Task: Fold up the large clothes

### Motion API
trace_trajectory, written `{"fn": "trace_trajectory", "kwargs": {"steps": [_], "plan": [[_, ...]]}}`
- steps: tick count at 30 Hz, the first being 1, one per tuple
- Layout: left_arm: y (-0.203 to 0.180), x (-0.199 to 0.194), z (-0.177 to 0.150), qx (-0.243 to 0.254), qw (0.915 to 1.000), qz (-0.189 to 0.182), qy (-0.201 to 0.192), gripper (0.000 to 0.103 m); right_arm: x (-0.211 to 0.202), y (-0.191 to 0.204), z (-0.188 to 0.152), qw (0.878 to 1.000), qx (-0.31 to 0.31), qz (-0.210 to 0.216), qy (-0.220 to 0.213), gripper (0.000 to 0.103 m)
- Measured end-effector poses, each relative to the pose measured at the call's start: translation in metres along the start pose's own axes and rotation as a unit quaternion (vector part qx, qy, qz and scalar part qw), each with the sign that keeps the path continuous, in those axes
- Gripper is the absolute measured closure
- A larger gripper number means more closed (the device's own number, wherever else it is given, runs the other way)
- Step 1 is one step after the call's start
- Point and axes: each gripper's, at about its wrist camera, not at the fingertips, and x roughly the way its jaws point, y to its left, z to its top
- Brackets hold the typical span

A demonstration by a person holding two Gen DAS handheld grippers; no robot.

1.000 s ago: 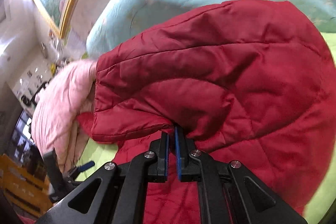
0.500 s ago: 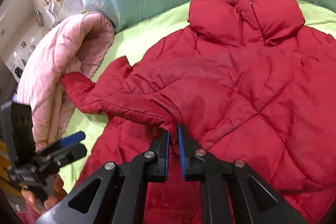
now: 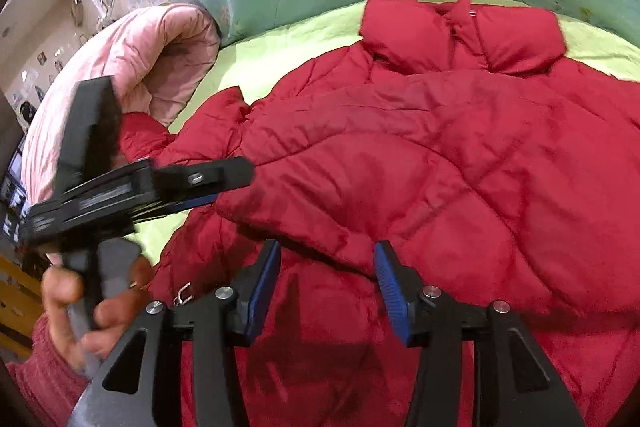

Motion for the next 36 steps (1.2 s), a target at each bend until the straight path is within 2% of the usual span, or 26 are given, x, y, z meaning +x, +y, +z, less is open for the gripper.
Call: {"fn": "trace_trajectory", "kwargs": {"steps": [2,3,4,7,9,13,16,18,20,25,28,31,36], "plan": [[-0.004,0.004,0.002,0.01,0.9999,-0.001,-0.004,0.019,-0.01,-0.008,-0.004,1.0,0.011,-0.004,-0.008,0.052],[-0.008,0.005,0.002,0.018,0.9998,0.0,-0.008,0.037,-0.015,-0.012,-0.005,1.0,0.017,-0.008,-0.011,0.052],[-0.011,0.006,0.002,0.026,0.9996,0.0,-0.01,0.06,-0.021,-0.019,-0.006,0.999,0.025,-0.012,-0.017,0.052],[-0.018,0.008,0.004,0.042,0.9989,0.01,-0.02,0.083,-0.035,-0.035,-0.007,0.998,0.048,-0.018,-0.032,0.051],[-0.021,0.002,0.003,0.062,0.9973,0.021,-0.033,0.088,-0.045,-0.045,-0.007,0.997,0.064,-0.021,-0.045,0.051],[-0.02,-0.015,0.004,0.099,0.9907,0.067,-0.064,0.09,-0.07,-0.063,-0.008,0.992,0.082,-0.034,-0.086,0.051],[-0.007,-0.019,0.009,0.116,0.9859,0.097,-0.071,0.09,-0.087,-0.078,-0.003,0.986,0.078,-0.083,-0.122,0.051],[0.0,-0.014,0.01,0.116,0.9858,0.103,-0.065,0.089,-0.083,-0.089,0.007,0.984,0.073,-0.124,-0.108,0.05],[0.0,-0.009,0.008,0.122,0.9837,0.114,-0.067,0.089,-0.074,-0.1,0.015,0.984,0.077,-0.133,-0.09,0.051],[0.004,-0.005,0.005,0.118,0.9828,0.122,-0.072,0.089,-0.044,-0.134,0.031,0.977,0.085,-0.19,-0.05,0.053],[0.008,-0.001,0.006,0.124,0.9807,0.131,-0.074,0.088,-0.028,-0.149,0.031,0.977,0.098,-0.184,-0.035,0.053],[0.011,0.009,0.005,0.125,0.9797,0.141,-0.069,0.084,-0.01,-0.148,0.03,0.976,0.075,-0.202,-0.02,0.053],[0.017,0.017,0.004,0.124,0.9805,0.138,-0.064,0.082,0.001,-0.154,0.027,0.976,0.072,-0.206,-0.022,0.052]]}}
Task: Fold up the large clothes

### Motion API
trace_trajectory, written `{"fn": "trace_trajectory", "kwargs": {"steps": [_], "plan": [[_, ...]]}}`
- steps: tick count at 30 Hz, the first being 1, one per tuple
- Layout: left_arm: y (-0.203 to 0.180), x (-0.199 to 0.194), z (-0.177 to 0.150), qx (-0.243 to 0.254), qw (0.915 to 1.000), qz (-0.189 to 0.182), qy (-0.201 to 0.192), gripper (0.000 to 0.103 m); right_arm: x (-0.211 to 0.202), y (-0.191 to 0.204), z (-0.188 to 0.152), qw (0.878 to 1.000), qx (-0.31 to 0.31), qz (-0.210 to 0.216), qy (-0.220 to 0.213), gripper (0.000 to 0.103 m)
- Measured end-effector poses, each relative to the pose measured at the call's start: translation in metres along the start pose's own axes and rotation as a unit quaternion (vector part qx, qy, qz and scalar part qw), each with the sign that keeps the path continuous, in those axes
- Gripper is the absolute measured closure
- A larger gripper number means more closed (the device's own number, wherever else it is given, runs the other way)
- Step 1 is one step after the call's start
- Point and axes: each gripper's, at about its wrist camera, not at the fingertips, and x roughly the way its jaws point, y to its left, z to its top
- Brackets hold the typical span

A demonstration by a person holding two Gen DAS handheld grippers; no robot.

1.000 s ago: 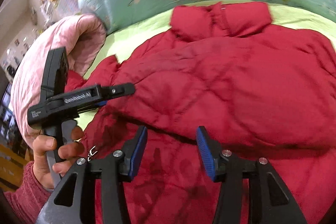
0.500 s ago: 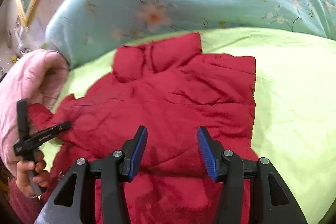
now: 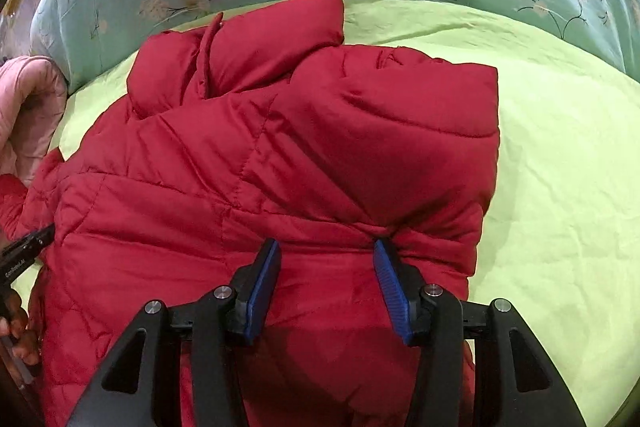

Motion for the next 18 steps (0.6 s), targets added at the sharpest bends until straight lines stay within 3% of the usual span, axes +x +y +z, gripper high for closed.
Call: {"fn": "trace_trajectory", "kwargs": {"steps": [6,9,12,16,18], "plan": [[0.0,-0.006,0.001,-0.003,1.0,0.0,-0.002,0.08,-0.01,0.0,0.001,1.0,0.007,-0.004,0.003,0.052],[-0.003,-0.007,0.001,0.002,1.0,0.006,-0.002,0.079,-0.041,0.011,-0.001,0.999,0.015,0.0,-0.028,0.05],[-0.006,-0.005,0.001,0.008,0.9998,0.016,-0.003,0.078,-0.059,0.041,-0.008,0.998,-0.03,0.018,-0.05,0.05],[-0.006,-0.006,0.001,0.009,0.9999,0.012,-0.002,0.075,-0.017,0.057,-0.016,0.997,-0.074,-0.02,0.026,0.049],[-0.004,-0.009,-0.001,0.004,1.0,0.002,-0.001,0.071,-0.003,0.053,-0.02,0.996,-0.075,-0.026,0.026,0.048]]}}
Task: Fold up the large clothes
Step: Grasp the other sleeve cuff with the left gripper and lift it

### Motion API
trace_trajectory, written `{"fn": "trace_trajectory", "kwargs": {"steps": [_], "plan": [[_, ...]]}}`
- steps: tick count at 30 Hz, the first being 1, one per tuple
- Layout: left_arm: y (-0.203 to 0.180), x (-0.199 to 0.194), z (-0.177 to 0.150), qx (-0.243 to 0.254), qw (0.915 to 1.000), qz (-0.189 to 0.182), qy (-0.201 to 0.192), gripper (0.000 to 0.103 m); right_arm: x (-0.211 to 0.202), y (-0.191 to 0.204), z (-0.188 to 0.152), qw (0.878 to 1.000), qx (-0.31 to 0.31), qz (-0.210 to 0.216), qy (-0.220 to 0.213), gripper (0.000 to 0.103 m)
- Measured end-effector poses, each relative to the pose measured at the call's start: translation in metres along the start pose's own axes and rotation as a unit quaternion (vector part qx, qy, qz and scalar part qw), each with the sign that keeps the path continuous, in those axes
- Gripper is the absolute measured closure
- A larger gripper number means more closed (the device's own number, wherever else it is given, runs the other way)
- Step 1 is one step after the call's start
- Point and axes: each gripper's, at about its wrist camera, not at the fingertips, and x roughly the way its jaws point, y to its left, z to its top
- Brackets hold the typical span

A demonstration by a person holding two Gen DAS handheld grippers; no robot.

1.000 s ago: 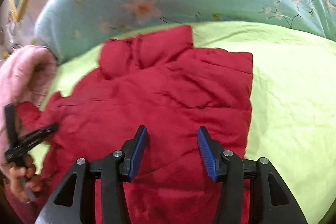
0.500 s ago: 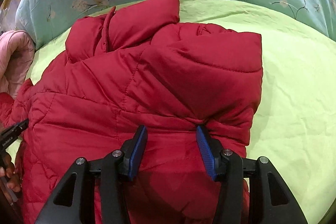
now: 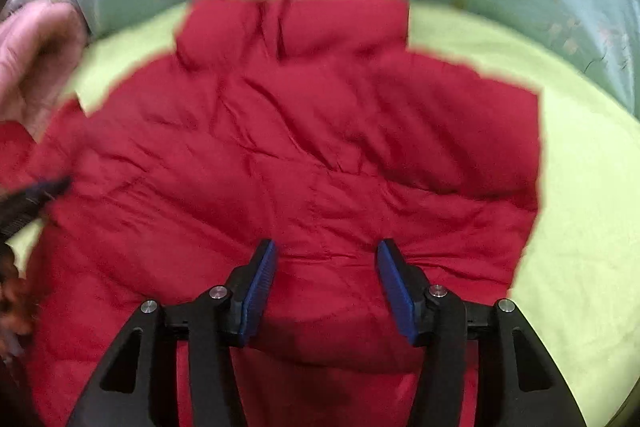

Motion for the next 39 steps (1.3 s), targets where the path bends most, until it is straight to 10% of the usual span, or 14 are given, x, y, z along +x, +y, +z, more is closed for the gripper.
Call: {"fn": "trace_trajectory", "kwargs": {"steps": [15,29,39], "plan": [[0.063,-0.073,-0.04,-0.09,0.9955,0.003,-0.029,0.042,-0.063,0.001,-0.008,0.995,0.052,0.069,-0.044,0.041],[0.214,-0.095,-0.051,-0.272,0.9555,0.087,-0.076,0.029,-0.083,0.03,-0.033,0.992,0.038,0.12,-0.011,0.035],[0.258,-0.07,-0.03,-0.296,0.9423,0.138,-0.075,0.029,-0.098,0.021,-0.046,0.991,0.056,0.119,-0.022,0.035]]}}
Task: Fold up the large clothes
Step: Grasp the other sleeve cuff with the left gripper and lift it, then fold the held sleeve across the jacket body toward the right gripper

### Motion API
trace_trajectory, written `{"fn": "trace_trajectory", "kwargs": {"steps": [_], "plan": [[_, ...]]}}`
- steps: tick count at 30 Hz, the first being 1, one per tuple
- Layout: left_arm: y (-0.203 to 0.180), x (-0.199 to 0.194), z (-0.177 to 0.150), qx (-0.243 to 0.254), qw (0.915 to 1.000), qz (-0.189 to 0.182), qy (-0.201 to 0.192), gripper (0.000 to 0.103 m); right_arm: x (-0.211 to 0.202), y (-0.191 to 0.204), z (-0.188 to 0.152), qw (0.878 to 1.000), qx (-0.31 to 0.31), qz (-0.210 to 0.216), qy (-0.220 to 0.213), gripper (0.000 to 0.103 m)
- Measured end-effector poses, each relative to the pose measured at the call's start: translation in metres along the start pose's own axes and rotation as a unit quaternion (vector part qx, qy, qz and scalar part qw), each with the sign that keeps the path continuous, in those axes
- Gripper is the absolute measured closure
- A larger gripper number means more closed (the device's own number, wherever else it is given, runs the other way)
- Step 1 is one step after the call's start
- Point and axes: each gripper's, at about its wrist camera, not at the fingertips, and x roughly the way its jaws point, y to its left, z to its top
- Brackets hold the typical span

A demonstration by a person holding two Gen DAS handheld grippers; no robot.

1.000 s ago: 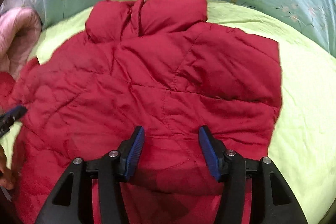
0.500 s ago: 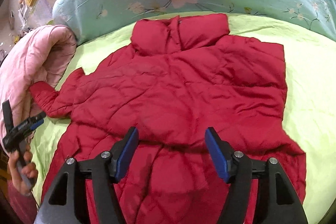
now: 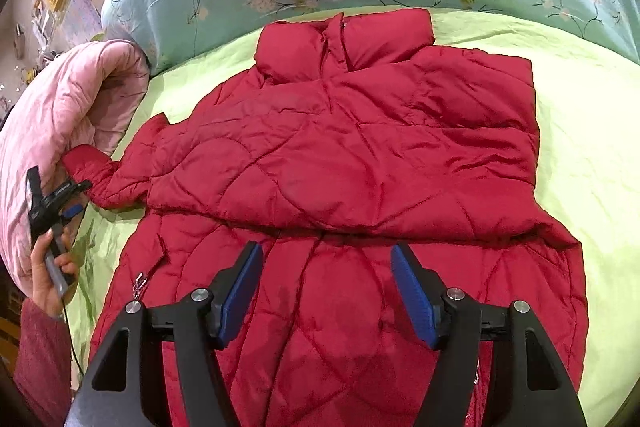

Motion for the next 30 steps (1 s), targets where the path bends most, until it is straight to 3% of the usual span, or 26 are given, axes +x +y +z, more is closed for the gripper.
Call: {"fn": "trace_trajectory", "kwargs": {"steps": [8,13,14,16,18,30], "plan": [[-0.01,0.015,0.015,0.008,0.9997,0.016,-0.019,0.029,0.0,0.003,-0.007,1.0,-0.015,0.005,0.007,0.035],[-0.019,0.022,0.025,0.008,0.9997,-0.002,-0.021,0.03,-0.001,0.005,-0.01,1.0,-0.022,0.007,0.006,0.035],[-0.022,0.022,0.026,0.015,0.9996,-0.001,-0.023,0.035,-0.001,0.004,-0.011,1.0,-0.021,0.007,0.007,0.035],[-0.03,0.021,0.026,0.036,0.999,-0.002,-0.027,0.079,0.001,0.003,-0.011,1.0,-0.018,0.008,0.009,0.035],[-0.036,0.018,0.025,0.05,0.9982,-0.013,-0.031,0.091,0.001,0.001,-0.012,1.0,-0.015,0.01,0.009,0.035],[-0.096,-0.044,-0.013,0.125,0.9841,-0.1,-0.077,0.096,0.0,-0.006,-0.013,1.0,0.002,0.02,0.004,0.035]]}}
